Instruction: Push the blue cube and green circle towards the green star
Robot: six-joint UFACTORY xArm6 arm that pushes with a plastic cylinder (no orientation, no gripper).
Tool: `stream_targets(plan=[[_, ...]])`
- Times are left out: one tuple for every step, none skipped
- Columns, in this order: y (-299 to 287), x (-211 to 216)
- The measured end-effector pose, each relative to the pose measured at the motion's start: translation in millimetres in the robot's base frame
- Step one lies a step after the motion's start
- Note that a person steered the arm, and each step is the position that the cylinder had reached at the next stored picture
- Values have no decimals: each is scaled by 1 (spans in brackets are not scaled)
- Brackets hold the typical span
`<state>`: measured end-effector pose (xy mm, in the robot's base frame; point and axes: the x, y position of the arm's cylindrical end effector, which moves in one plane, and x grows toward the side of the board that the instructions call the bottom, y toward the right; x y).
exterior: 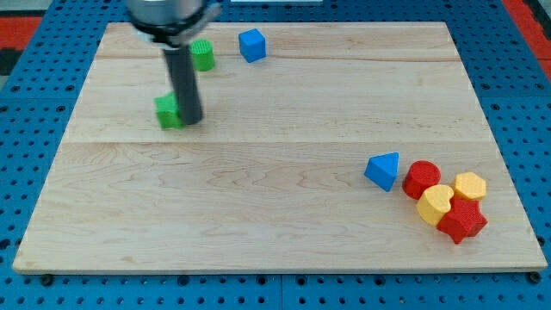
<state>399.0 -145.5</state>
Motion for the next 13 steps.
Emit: stream_targets(plan=[[-38, -7], [52, -8], [134, -48], [150, -119], [163, -181], [144, -190], [143, -188], [150, -184], [148, -164], [110, -149], [49, -155], [38, -156], [22, -156]])
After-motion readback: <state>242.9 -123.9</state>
